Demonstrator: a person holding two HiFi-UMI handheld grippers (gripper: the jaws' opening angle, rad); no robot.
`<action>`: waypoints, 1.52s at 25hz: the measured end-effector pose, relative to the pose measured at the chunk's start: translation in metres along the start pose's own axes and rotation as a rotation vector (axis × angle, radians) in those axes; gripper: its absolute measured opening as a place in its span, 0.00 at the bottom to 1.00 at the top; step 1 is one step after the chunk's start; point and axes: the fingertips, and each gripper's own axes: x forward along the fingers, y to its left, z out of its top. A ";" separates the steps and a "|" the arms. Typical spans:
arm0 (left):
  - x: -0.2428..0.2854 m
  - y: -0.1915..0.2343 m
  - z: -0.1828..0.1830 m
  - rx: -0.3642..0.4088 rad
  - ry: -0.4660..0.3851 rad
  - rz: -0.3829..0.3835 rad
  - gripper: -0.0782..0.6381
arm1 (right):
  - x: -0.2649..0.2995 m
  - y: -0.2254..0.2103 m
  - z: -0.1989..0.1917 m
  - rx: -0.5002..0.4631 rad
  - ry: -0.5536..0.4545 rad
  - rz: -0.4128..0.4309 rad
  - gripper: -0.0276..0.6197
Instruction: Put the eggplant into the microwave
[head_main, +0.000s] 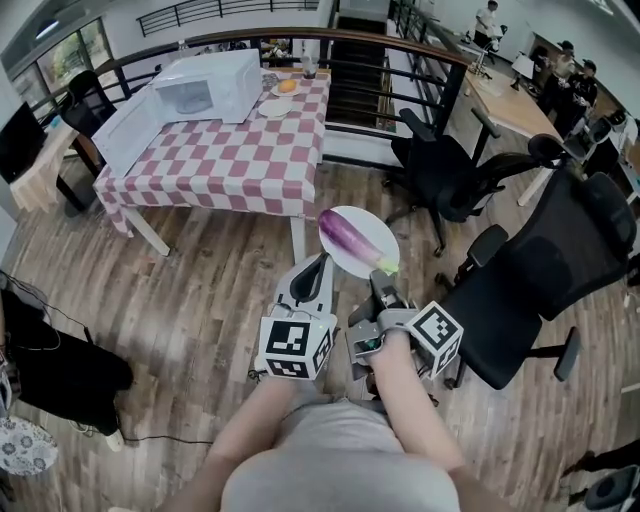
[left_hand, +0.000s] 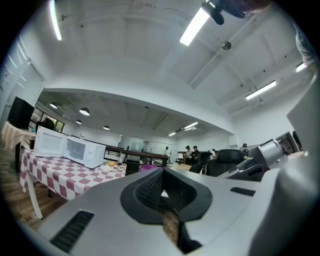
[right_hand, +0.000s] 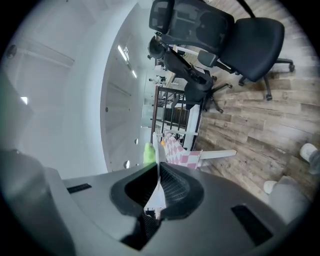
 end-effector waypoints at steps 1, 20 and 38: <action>0.003 0.003 0.000 0.001 0.001 -0.003 0.12 | 0.004 0.000 0.000 0.007 -0.004 0.001 0.10; 0.071 0.092 0.019 0.008 0.009 -0.049 0.12 | 0.109 0.031 -0.018 0.014 -0.043 0.041 0.10; 0.093 0.210 0.038 -0.022 0.003 -0.045 0.12 | 0.197 0.056 -0.082 0.031 -0.030 0.036 0.10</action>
